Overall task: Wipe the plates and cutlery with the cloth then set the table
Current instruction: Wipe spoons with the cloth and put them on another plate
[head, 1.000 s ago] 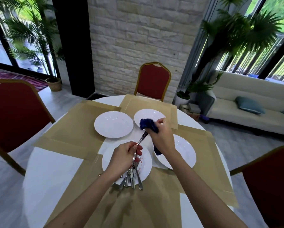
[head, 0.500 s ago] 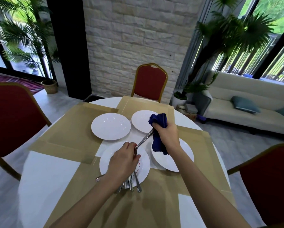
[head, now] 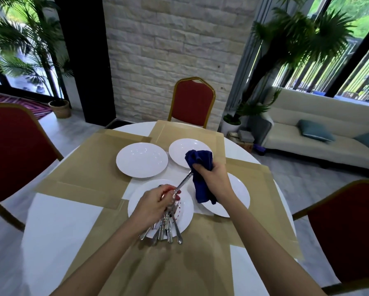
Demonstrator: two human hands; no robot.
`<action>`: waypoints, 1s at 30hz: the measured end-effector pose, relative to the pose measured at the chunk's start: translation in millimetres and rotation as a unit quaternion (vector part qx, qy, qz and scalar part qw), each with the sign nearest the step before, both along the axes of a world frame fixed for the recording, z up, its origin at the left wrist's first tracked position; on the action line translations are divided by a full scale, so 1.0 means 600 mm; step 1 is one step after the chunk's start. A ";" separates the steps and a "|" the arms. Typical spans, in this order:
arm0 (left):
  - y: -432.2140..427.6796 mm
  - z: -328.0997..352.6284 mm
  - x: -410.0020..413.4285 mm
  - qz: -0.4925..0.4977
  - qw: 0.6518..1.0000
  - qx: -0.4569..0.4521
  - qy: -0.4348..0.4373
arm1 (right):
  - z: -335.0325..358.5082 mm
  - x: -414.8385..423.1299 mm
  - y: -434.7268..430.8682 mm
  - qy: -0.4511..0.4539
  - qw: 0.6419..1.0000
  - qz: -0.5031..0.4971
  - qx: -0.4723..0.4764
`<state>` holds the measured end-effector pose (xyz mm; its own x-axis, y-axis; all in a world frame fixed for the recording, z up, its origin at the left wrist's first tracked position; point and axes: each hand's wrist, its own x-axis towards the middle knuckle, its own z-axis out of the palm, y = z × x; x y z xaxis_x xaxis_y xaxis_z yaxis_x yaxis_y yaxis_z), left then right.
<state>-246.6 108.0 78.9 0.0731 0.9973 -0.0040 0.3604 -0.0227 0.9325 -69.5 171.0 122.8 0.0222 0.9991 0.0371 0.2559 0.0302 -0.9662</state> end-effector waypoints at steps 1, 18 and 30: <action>0.005 -0.011 -0.002 0.057 0.988 0.079 0.116 | -0.004 -0.005 -0.001 -0.007 1.000 -0.011 0.008; 0.134 -0.031 -0.045 0.158 0.890 -0.322 -0.281 | -0.098 -0.023 -0.018 0.070 0.983 0.104 -0.134; 0.262 -0.156 -0.149 0.161 0.964 -0.198 0.073 | -0.227 0.018 0.039 0.534 0.779 -0.041 -0.325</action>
